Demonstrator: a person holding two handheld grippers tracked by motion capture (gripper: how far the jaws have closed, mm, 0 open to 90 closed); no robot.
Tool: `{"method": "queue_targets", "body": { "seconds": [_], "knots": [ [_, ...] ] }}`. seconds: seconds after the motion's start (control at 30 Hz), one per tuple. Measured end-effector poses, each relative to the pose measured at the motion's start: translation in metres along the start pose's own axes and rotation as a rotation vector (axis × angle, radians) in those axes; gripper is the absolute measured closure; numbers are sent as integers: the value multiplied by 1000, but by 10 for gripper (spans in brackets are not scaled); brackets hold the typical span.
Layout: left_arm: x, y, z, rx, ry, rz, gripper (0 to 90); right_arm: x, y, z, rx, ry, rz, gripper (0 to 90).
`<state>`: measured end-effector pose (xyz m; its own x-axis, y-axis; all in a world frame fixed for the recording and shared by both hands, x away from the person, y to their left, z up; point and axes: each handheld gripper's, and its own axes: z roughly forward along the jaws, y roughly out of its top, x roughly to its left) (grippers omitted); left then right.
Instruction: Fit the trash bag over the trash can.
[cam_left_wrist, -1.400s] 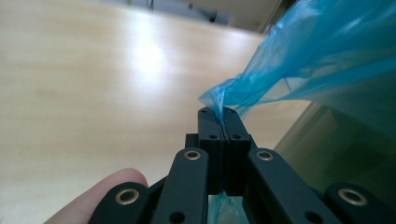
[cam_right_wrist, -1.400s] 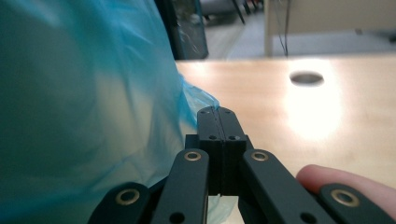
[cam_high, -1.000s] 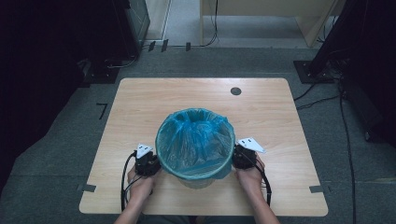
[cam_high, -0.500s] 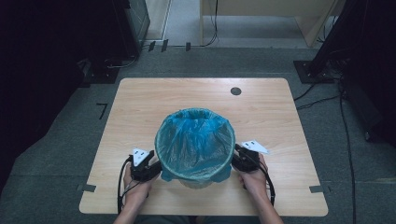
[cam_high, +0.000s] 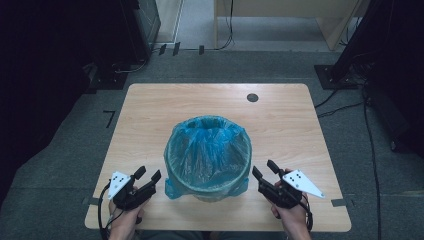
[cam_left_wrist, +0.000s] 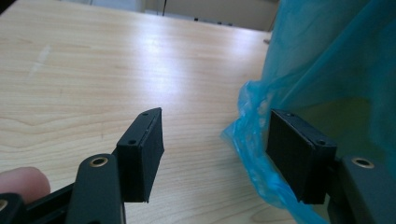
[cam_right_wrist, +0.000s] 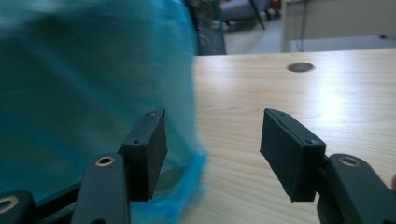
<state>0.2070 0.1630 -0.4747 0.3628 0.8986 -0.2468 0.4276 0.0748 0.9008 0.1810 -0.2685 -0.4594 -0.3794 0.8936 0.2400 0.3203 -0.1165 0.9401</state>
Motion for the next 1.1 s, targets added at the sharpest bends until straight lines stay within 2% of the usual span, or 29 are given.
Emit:
{"method": "queue_targets", "body": {
  "seconds": [0.07, 0.1, 0.13, 0.17, 0.23, 0.3, 0.43, 0.5, 0.57, 0.6, 0.67, 0.73, 0.8, 0.83, 0.9, 0.93, 0.97, 1.03, 1.1],
  "knots": [
    [-3, 0, -8, -26, -17, 3, 366, 4, -1, -3, -2, 12, -6, 408],
    [-10, -2, -16, -47, -49, 31, 365, 11, -4, -9, -4, 40, -20, 401],
    [-10, -2, -16, -47, -49, 31, 364, 11, -4, -9, -4, 40, -20, 401],
    [-14, -4, -20, -61, -63, 45, 363, 18, -6, -13, -9, 71, -22, 392],
    [-21, -7, -27, -89, -97, 63, 363, 21, -6, -16, -16, 87, -25, 385],
    [-26, -10, -33, -123, -142, 71, 357, 27, -9, -21, -25, 122, -32, 353],
    [-37, -18, -40, -149, -233, 93, 317, 37, -16, -24, -24, 199, -78, 247],
    [-44, -20, -41, -154, -283, 121, 267, 44, -19, -21, -10, 237, -86, 186],
    [-52, -22, -41, -172, -330, 163, 256, 46, -19, -20, 3, 251, -92, 187],
    [-56, -23, -40, -177, -340, 187, 233, 48, -20, -18, 16, 255, -100, 200],
    [-60, -24, -34, -157, -322, 219, 217, 52, -21, -14, 25, 229, -115, 249],
    [-61, -25, -25, -132, -297, 226, 237, 53, -22, -10, 25, 217, -121, 366],
    [-62, -25, -19, -124, -280, 240, 298, 52, -24, -8, 19, 219, -129, 527],
    [-62, -24, -17, -127, -286, 244, 369, 52, -24, -7, 16, 206, -136, 614],
    [-62, -23, -14, -127, -298, 254, 588, 51, -24, -6, 22, 194, -137, 762],
    [-61, -23, -12, -118, -312, 251, 765, 49, -25, -4, 44, 168, -145, 866],
    [-61, -23, -11, -102, -321, 254, 765, 49, -25, -4, 44, 168, -145, 866],
    [-59, -26, -7, -50, -297, 283, 861, 47, -27, -1, 79, 157, -159, 900],
    [-56, -29, -2, 18, -286, 273, 895, 44, -31, 3, 130, 151, -171, 900]
  ]
}}
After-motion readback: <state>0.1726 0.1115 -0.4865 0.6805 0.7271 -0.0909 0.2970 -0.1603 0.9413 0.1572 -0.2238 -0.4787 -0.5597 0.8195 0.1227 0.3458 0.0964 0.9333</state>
